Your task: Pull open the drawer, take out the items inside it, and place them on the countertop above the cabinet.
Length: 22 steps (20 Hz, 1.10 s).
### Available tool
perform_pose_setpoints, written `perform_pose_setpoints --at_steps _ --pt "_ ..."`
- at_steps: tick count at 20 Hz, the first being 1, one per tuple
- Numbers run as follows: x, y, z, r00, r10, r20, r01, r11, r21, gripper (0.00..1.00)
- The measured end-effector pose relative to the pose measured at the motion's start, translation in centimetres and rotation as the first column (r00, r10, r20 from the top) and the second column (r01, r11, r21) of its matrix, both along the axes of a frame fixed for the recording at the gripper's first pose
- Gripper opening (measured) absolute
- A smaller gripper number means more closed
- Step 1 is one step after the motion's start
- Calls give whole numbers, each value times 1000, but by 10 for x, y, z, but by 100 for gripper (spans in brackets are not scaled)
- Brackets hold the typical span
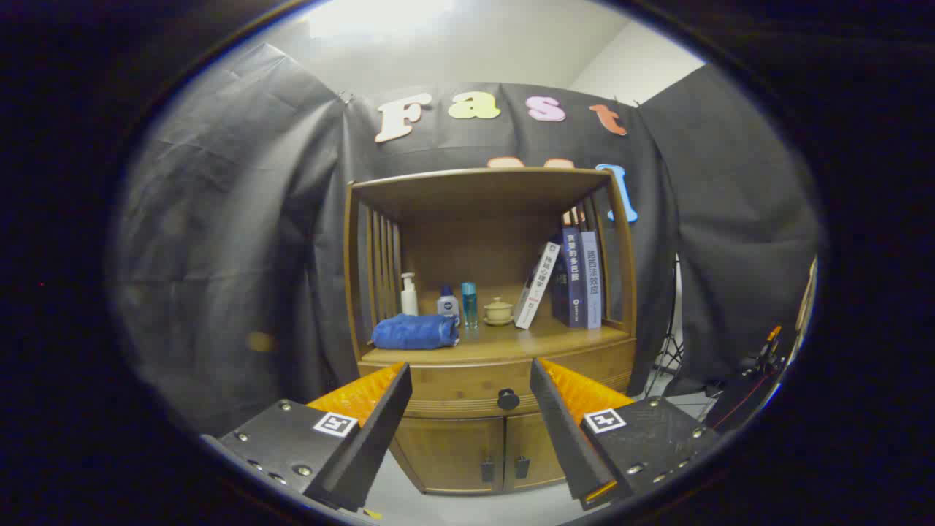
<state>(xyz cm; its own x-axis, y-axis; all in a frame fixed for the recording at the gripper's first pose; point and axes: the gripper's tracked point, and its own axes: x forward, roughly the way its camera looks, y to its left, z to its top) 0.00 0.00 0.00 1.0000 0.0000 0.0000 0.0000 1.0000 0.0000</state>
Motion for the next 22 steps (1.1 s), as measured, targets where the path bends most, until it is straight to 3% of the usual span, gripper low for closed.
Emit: perform_pose_setpoints --at_steps 5,12,22 --pt "-1 -11 -7 1000 -26 -7 25 1000 -17 97" --pt "0 6 -19 1000 13 -19 -14 999 -39 97" --pt "3 -2 -29 1000 4 -25 -5 999 -32 97"
